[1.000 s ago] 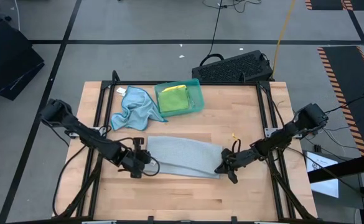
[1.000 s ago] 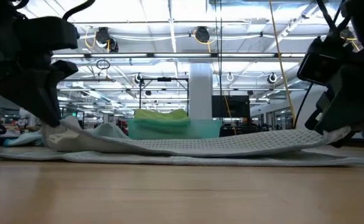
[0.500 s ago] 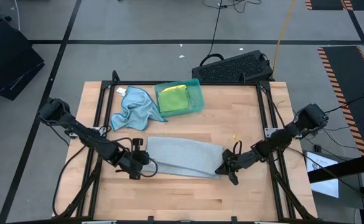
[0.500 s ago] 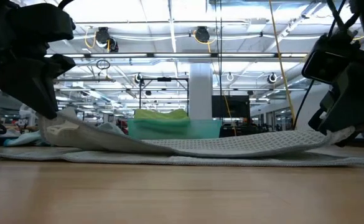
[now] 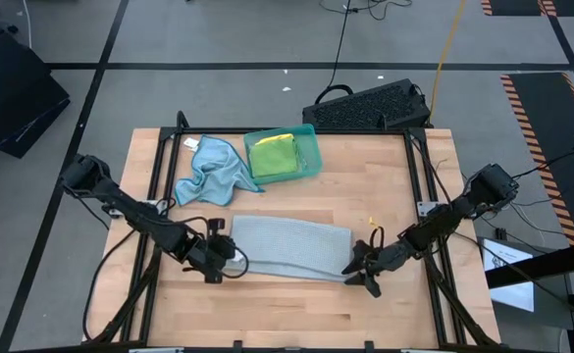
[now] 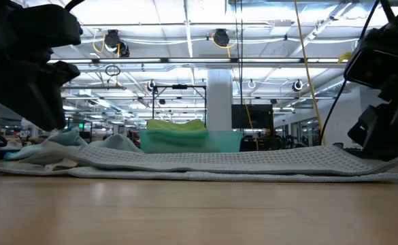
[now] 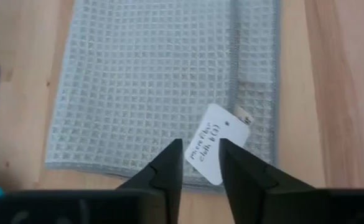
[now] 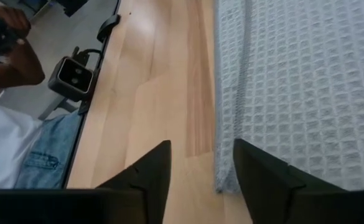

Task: Fold microfiber towels
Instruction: Fold the gray microfiber cloth

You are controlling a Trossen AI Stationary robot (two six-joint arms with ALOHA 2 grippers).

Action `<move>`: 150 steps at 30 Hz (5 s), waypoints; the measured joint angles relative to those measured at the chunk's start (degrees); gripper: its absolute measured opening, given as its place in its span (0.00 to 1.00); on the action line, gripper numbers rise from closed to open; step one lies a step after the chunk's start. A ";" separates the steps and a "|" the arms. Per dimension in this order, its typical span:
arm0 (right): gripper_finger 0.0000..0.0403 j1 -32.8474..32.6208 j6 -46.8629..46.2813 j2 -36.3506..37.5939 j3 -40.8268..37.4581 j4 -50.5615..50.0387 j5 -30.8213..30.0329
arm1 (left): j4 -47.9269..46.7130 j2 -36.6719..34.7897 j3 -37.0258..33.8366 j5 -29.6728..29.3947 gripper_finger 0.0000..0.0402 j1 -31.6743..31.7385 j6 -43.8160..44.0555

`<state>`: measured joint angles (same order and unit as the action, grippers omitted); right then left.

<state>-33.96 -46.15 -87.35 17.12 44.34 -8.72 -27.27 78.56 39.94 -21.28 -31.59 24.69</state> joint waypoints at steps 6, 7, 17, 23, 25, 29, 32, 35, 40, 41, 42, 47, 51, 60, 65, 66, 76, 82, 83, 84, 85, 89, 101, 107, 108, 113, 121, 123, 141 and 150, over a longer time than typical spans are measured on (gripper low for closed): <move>0.42 -0.04 0.82 0.00 0.01 -0.75 1.36 | 2.05 0.00 0.00 -1.99 0.33 0.02 0.30; 0.41 -0.03 1.01 0.00 0.02 -1.11 1.47 | 3.01 0.05 0.00 -2.01 0.33 0.01 0.30; 0.14 0.20 2.89 -0.46 0.02 -0.94 2.48 | 8.13 0.11 0.00 -4.90 0.33 -0.65 1.09; 0.01 0.16 4.34 -2.08 0.26 -1.03 0.97 | 8.07 0.17 0.00 -8.99 0.33 -2.26 2.49; 0.01 0.32 5.04 -3.92 1.42 -0.80 -0.34 | 8.13 0.17 0.00 -9.84 0.33 -2.74 2.96; 0.01 1.40 6.95 -9.40 5.00 -0.46 0.77 | 8.03 1.16 0.00 -10.43 0.33 -3.85 2.66; 0.00 1.39 8.07 -12.35 7.52 0.04 3.00 | 8.03 3.21 -0.01 -10.51 0.34 -5.02 2.44; 0.00 1.41 8.32 -12.90 9.03 -0.22 5.36 | 7.72 6.83 -0.02 -10.43 0.37 -5.91 2.89; 0.00 1.25 8.59 -8.66 9.20 -1.73 9.54 | 7.73 11.75 -0.04 -10.47 0.47 -7.36 4.56; 0.00 1.00 9.11 -7.34 9.20 -1.56 9.39 | 7.93 12.37 -0.04 -10.62 0.49 -7.55 4.88; 0.00 0.75 9.95 -6.04 9.24 -1.42 8.91 | 7.65 12.78 -0.04 -11.38 0.51 -7.70 5.34; 0.00 -0.59 16.04 -1.36 9.23 -1.40 3.67 | 7.35 13.51 -0.04 -12.15 0.51 -7.80 6.15; 0.00 -0.60 19.25 0.45 9.22 -1.95 0.42 | 7.27 13.51 -0.04 -11.70 0.36 -7.79 5.86; 0.00 0.11 21.45 0.87 9.22 -3.49 -5.00 | 0.42 10.17 2.32 -10.47 0.03 -8.36 4.17; 0.00 1.26 21.81 0.87 9.22 -3.51 -5.04 | -3.25 5.87 4.15 -9.09 0.02 -9.10 3.56; 0.00 1.37 21.91 0.85 9.22 -3.51 -5.04 | -3.27 5.52 4.15 -8.12 0.02 -9.16 3.44; 0.00 1.36 22.67 0.87 9.22 -3.59 -5.02 | -4.66 5.42 4.11 -6.51 0.03 -9.68 4.73; 0.00 1.36 22.90 0.87 9.22 -4.34 -8.70 | -2.67 5.44 4.09 -3.88 0.13 -9.69 5.86; 0.00 1.38 22.99 0.87 9.22 -4.35 -10.03 | -1.80 5.43 4.09 -3.04 0.16 -9.70 5.82; 0.00 1.45 23.11 0.87 9.22 -4.31 -11.46 | -1.02 5.42 4.09 -2.18 0.20 -9.74 5.74; 0.00 1.67 23.29 0.87 9.22 -4.28 -12.84 | -0.48 5.38 4.09 -1.84 0.24 -9.73 5.35; 0.00 3.48 23.40 0.87 9.22 -3.67 -17.08 | 1.76 5.35 4.09 -3.71 0.36 -9.17 1.49; 0.00 11.03 29.84 -12.06 10.02 15.40 -18.18 | 16.35 5.29 -3.72 -15.26 0.36 -0.62 3.94; 0.00 12.29 33.29 -22.67 13.97 18.43 -18.22 | 22.99 5.29 -10.12 -11.79 0.32 1.23 8.46; 0.00 12.50 33.45 -23.99 14.37 18.43 -18.20 | 22.92 5.29 -11.07 -11.67 0.31 1.25 9.32; 0.00 13.33 31.10 -27.77 14.15 18.15 -18.18 | 23.52 5.12 -15.79 -10.71 0.31 1.58 15.10; 0.00 12.80 29.80 -25.45 14.05 18.85 -16.48 | 21.92 2.75 -14.76 -6.55 0.30 2.07 12.45; 0.00 12.86 31.39 -22.63 14.12 19.10 -16.60 | 21.73 1.29 -13.29 -6.68 0.30 2.37 9.01; 0.00 17.60 28.69 -22.84 12.90 7.96 -19.78 | 22.03 1.95 -17.17 -9.83 0.30 11.95 14.31; 0.00 14.26 25.18 -20.28 11.59 6.89 -19.56 | 20.55 1.24 -14.17 -5.93 0.30 12.37 13.05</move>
<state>-19.71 -20.96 -107.63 28.72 51.23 -28.27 -6.72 79.80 25.77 -27.21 -19.23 37.74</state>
